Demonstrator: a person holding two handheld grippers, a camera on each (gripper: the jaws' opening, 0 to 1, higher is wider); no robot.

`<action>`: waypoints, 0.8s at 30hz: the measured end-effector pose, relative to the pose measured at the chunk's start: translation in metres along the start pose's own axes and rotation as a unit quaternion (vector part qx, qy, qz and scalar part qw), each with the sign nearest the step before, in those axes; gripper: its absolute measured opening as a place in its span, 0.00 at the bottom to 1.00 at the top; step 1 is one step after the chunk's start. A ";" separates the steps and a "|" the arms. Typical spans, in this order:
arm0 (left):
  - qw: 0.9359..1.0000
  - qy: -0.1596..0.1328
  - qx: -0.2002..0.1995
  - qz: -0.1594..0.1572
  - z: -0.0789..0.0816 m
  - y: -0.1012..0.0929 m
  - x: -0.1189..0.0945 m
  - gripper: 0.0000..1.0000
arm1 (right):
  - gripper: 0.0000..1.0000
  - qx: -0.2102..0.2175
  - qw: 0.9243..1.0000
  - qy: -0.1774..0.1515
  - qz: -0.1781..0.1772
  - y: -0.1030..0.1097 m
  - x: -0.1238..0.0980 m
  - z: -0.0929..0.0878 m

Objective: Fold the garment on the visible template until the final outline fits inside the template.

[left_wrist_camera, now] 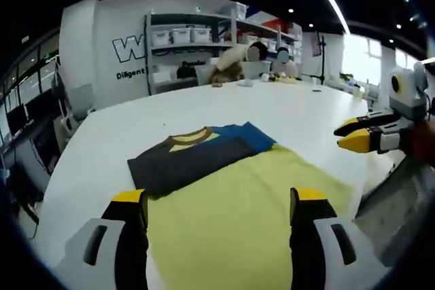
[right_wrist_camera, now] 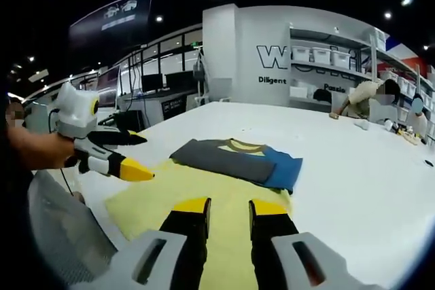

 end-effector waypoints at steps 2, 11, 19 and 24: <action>1.000 0.003 -0.009 0.000 -0.003 0.001 -0.009 0.82 | 0.19 -0.001 1.000 0.001 0.001 0.001 0.000 0.000; 0.997 0.046 -0.054 0.000 -0.035 0.012 -0.047 0.80 | 0.19 -0.010 1.000 0.010 0.006 0.003 0.001 -0.002; 0.989 0.102 -0.110 -0.002 -0.065 0.015 -0.058 0.73 | 0.19 -0.015 1.000 0.017 0.005 0.004 0.003 -0.003; 0.987 0.114 -0.114 0.004 -0.069 0.017 -0.055 0.69 | 0.19 -0.019 1.000 0.021 0.005 0.004 0.003 -0.004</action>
Point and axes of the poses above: the point that each gripper's makers call its tool centre point, and the gripper's own axes: x roughly forward along the fingers, y roughly to its left, z roughly out of its top, the point moved 7 cm from there along -x, roughly backward along the fingers, and after that the axes turned 4 degrees about x, right-handed, at the moved point
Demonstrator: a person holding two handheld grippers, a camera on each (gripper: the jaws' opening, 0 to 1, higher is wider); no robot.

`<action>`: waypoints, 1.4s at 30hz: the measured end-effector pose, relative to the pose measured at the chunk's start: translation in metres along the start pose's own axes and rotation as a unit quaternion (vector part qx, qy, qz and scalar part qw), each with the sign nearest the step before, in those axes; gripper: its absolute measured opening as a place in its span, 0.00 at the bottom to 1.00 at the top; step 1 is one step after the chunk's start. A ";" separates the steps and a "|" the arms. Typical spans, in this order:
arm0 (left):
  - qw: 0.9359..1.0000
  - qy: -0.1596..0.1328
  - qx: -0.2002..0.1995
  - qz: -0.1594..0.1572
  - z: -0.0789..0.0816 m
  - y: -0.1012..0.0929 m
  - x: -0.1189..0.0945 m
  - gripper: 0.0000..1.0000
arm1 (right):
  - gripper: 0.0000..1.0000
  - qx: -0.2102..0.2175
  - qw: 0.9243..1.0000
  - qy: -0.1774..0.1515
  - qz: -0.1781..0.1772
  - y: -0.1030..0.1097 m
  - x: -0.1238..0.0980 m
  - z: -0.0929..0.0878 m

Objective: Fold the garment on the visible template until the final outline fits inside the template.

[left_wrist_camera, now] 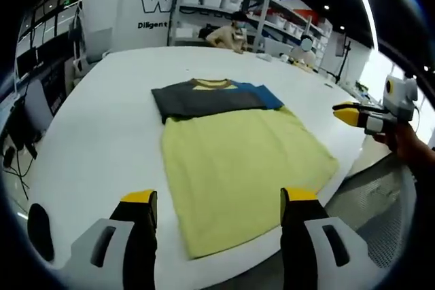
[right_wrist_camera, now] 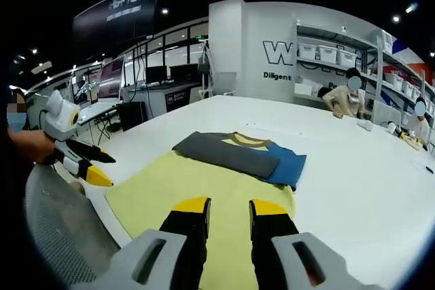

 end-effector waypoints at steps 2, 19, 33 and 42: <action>1.000 0.013 0.001 -0.007 -0.004 -0.002 0.001 0.67 | 0.19 0.000 1.000 0.001 0.000 0.000 0.000 0.000; 0.995 0.101 -0.007 -0.005 -0.026 0.004 0.004 0.58 | 0.21 -0.029 0.978 0.206 -0.019 -0.030 -0.008 -0.049; 0.991 0.131 -0.010 -0.008 -0.035 0.003 0.006 0.51 | 0.19 -0.003 0.950 0.313 -0.023 -0.049 -0.014 -0.089; 0.989 0.145 -0.010 -0.006 -0.041 0.010 0.015 0.50 | 0.20 -0.009 0.940 0.339 -0.028 -0.050 -0.016 -0.097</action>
Point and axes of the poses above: the point that each gripper's makers call its tool centre point, and the gripper's own axes: x roughly forward along the fingers, y roughly to its left, z roughly out of its top, the point moved 7 cm from there along -x, roughly backward along the fingers, and after that the axes turned 4 degrees about x, right-handed, at the moved point
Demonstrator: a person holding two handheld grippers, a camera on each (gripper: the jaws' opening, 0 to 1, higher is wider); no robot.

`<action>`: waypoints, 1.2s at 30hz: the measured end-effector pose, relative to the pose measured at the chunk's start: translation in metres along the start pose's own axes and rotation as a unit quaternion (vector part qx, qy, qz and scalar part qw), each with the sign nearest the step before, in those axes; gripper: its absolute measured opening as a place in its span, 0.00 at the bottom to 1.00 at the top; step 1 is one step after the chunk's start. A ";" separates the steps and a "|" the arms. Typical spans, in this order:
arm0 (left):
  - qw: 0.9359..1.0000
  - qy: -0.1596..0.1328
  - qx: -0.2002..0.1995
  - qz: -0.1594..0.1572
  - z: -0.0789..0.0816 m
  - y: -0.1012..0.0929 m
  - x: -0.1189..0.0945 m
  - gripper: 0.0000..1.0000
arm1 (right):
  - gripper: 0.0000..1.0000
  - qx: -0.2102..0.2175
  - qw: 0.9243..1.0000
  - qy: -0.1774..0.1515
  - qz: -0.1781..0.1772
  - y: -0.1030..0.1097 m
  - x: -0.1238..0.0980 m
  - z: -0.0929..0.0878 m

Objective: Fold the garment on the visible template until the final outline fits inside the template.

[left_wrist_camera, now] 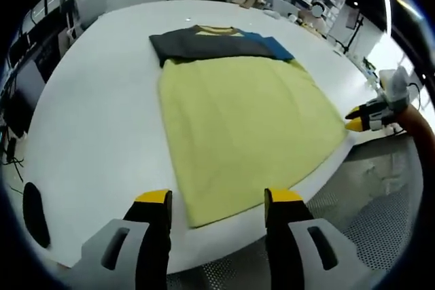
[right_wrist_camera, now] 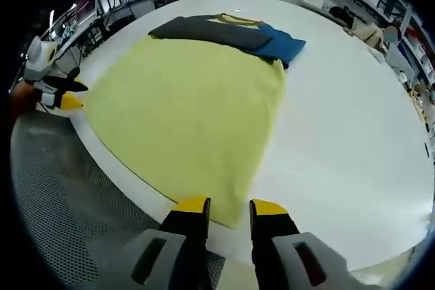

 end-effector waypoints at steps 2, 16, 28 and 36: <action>1.000 0.002 -0.002 -0.001 -0.001 -0.001 -0.001 0.50 | 0.19 -0.002 1.000 0.005 -0.001 -0.001 0.001 -0.001; 0.999 0.032 -0.001 0.012 -0.012 -0.003 -0.007 0.27 | 0.18 0.003 1.000 0.012 0.001 0.000 0.002 -0.002; 0.999 0.040 0.013 0.027 -0.012 0.000 -0.011 0.00 | 0.18 0.013 1.000 0.002 0.001 -0.002 0.001 -0.001; 0.998 0.044 0.023 0.028 -0.012 0.002 -0.012 0.00 | 0.18 0.020 1.000 0.008 0.004 -0.002 0.002 -0.003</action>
Point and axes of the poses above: the point that each gripper's makers call its tool centre point, and the gripper's own axes: x roughly forward along the fingers, y roughly to its left, z roughly out of its top, the point moved 7 cm from there along -x, roughly backward along the fingers, and after that the axes turned 4 degrees about x, right-handed, at the moved point
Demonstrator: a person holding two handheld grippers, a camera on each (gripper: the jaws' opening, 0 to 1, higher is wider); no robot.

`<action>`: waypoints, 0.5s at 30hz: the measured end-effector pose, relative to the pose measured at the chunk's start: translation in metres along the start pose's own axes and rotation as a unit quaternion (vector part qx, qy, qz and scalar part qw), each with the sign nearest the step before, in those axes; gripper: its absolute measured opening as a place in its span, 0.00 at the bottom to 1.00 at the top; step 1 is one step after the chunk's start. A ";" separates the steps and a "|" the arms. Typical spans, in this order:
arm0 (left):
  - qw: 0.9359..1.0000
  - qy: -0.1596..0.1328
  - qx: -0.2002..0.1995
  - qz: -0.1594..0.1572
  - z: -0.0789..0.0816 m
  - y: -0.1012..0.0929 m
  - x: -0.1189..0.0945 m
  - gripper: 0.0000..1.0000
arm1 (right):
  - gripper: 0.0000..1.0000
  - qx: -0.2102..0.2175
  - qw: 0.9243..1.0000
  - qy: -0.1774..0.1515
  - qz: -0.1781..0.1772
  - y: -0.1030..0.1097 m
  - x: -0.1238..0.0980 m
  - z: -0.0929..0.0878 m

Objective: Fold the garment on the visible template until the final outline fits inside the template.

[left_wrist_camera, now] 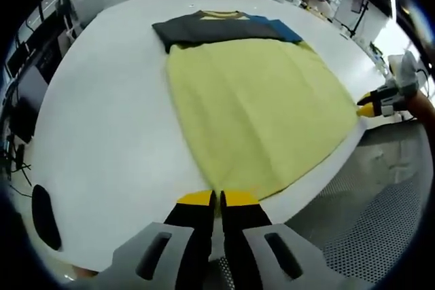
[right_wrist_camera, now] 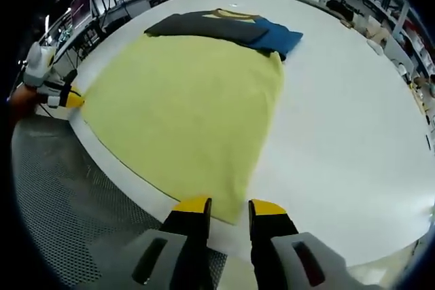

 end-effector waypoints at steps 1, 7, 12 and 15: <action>1.000 0.000 0.001 0.000 0.000 0.001 0.000 0.00 | 0.18 -0.002 1.000 0.004 0.000 0.000 0.001 -0.001; 1.000 -0.001 0.000 -0.001 0.001 0.001 0.001 0.00 | 0.16 0.002 1.000 0.010 0.003 0.000 0.002 -0.002; 1.000 -0.001 0.004 -0.002 0.002 0.001 0.001 0.00 | 0.07 -0.005 1.000 0.016 0.007 0.001 0.003 -0.002; 1.000 -0.002 0.005 -0.002 0.002 0.001 0.001 0.00 | 0.03 -0.005 1.000 0.015 0.009 0.001 0.003 -0.002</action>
Point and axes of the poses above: the point that each gripper's makers call its tool centre point, and the gripper's own axes: x roughly forward along the fingers, y roughly to its left, z roughly out of its top, the point moved 7 cm from there along -x, roughly backward along the fingers, and after that the axes turned 4 degrees about x, right-handed, at the moved point
